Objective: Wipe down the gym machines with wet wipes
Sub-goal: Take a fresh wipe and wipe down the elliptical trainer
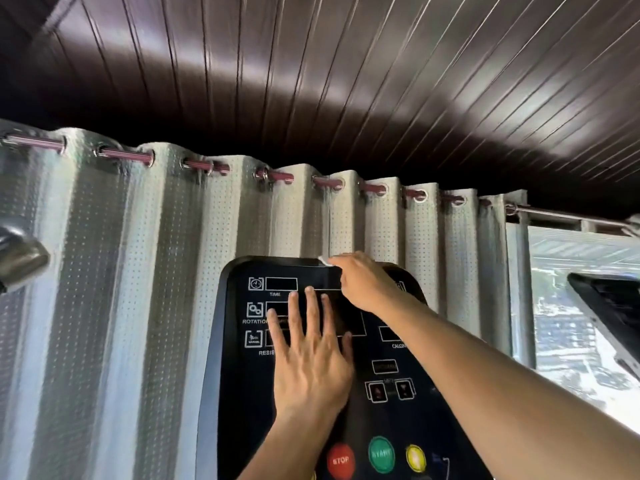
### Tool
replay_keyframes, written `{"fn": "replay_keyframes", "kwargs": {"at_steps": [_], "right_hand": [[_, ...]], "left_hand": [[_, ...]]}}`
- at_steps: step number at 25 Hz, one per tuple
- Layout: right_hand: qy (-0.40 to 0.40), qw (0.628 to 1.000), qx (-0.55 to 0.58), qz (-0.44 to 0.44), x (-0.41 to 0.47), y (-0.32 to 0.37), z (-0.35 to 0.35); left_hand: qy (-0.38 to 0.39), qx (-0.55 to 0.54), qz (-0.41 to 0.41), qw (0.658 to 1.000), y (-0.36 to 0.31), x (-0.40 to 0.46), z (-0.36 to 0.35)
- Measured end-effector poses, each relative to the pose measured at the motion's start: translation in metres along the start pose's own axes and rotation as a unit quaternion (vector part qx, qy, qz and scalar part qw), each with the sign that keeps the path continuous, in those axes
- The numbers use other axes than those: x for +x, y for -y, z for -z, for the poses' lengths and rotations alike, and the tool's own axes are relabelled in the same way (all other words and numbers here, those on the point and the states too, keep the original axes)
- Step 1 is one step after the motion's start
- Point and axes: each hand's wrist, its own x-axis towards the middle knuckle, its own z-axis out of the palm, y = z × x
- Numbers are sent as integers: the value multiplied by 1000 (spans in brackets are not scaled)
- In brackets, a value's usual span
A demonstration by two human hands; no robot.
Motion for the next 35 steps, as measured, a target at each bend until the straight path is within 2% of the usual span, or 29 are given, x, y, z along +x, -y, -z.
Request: {"fn": "replay_keyframes", "kwargs": {"at_steps": [2, 3, 5, 7, 10, 12, 14, 16, 18, 19, 22, 27, 31, 35], "right_hand": [[9, 998, 61, 15, -7, -3, 5], [-11, 997, 76, -1, -12, -11, 8], [-31, 996, 44, -76, -19, -32, 12], [15, 993, -2, -119, -22, -39, 13], [77, 993, 70, -47, -17, -19, 11], [40, 993, 106, -39, -18, -16, 13], [-8, 995, 54, -87, -29, -29, 15], [11, 983, 23, -182, -48, -52, 16], [36, 959, 67, -274, -64, -72, 17], [22, 952, 104, -288, -66, -79, 18], [-33, 954, 153, -255, -64, -84, 16], [19, 991, 63, -120, -53, -70, 12], [-6, 994, 24, -109, -43, -77, 18], [-82, 985, 78, -133, -78, -106, 18]], "left_hand": [[-9, 10, 9, 1000, 0, -1, -2], [-9, 12, 9, 1000, -1, -3, -2], [-11, 13, 6, 1000, -1, -5, -2], [-18, 0, 7, 1000, 0, -3, -3], [2, -14, 6, 1000, 0, -4, 1], [25, -27, 8, 999, -1, -3, 8], [34, -33, -13, 999, 12, 7, 25], [37, -46, -44, 997, 38, 23, 39], [15, -38, -80, 996, 58, 33, 43], [21, -28, -94, 995, 61, 33, 39], [47, -18, -107, 993, 60, 31, 21], [46, -15, -100, 994, 59, 31, 23], [41, -8, -98, 994, 59, 28, 24], [56, -8, -95, 994, 58, 32, 25]]}}
